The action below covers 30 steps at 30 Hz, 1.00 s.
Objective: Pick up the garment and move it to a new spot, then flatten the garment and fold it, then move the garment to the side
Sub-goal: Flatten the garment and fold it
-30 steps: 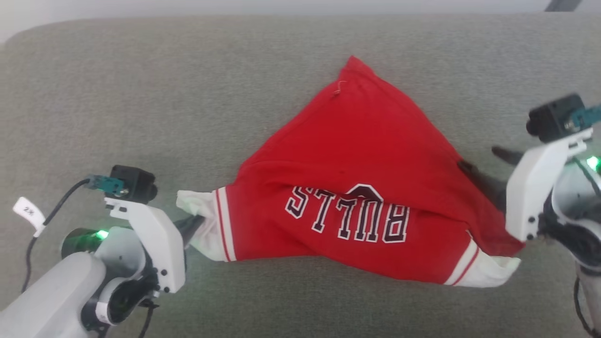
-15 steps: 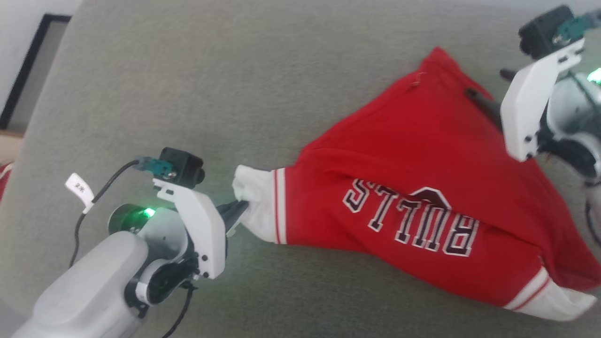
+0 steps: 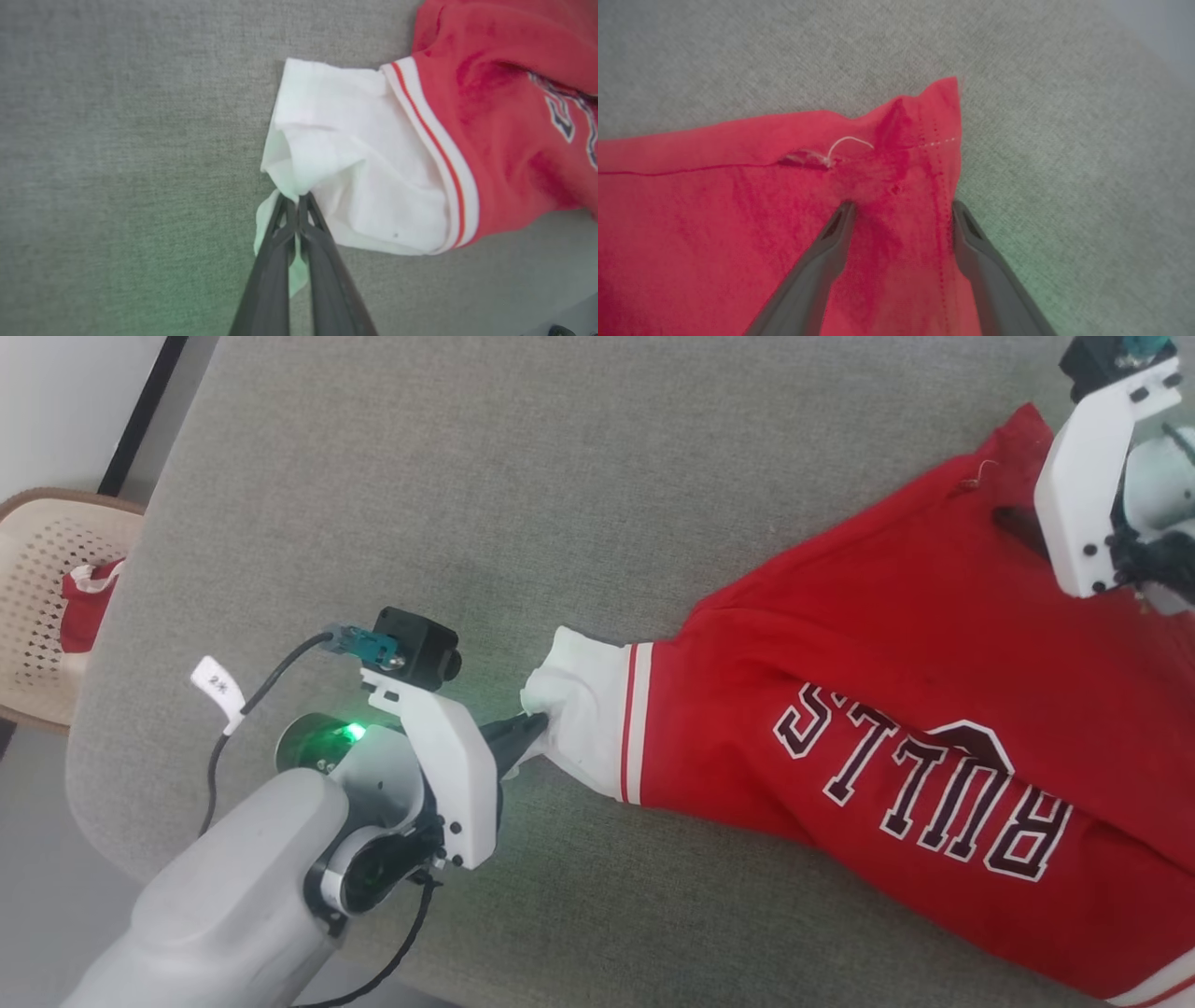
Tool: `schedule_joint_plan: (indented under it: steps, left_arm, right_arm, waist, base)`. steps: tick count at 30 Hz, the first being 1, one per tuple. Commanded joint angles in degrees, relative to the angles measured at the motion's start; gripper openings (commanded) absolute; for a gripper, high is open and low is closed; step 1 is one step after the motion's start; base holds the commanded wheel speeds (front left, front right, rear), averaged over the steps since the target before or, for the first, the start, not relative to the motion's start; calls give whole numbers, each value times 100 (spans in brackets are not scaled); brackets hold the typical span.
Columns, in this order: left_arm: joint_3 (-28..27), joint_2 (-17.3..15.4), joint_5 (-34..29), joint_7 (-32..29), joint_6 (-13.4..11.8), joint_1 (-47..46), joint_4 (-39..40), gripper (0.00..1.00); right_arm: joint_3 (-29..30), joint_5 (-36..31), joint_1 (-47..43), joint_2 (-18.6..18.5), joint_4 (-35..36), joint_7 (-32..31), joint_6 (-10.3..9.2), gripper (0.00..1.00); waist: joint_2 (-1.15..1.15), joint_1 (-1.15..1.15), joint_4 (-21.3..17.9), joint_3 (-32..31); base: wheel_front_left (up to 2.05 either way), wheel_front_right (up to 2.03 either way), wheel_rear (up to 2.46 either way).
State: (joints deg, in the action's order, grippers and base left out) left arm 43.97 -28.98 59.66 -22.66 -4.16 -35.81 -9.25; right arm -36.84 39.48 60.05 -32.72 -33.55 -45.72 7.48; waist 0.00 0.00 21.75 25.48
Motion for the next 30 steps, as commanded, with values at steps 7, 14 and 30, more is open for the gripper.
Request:
schedule_joint_plan:
  steps: [7,14,30]
  left_arm:
    - [11,120,0,48,136,-227,-255,0]
    - [-115,19,-35,-44,126,-545,-446,0]
    - [-543,-1098,-565,-1100,-339,-2381,-312,0]
  right_arm:
    - [-776,470,-54,-56,-438,-437,3,0]
    - [-915,696,547,-183,-546,266,-5,0]
    - [-1107,1072,1211,-306,0,1338,-2,0]
  waist:
    - [0,0,57,67]
    - [0,0,-143,-74]
    - [0,0,-1299,-824]
  base:
    - [0,0,0]
    - [0,0,0]
    - [0,0,0]
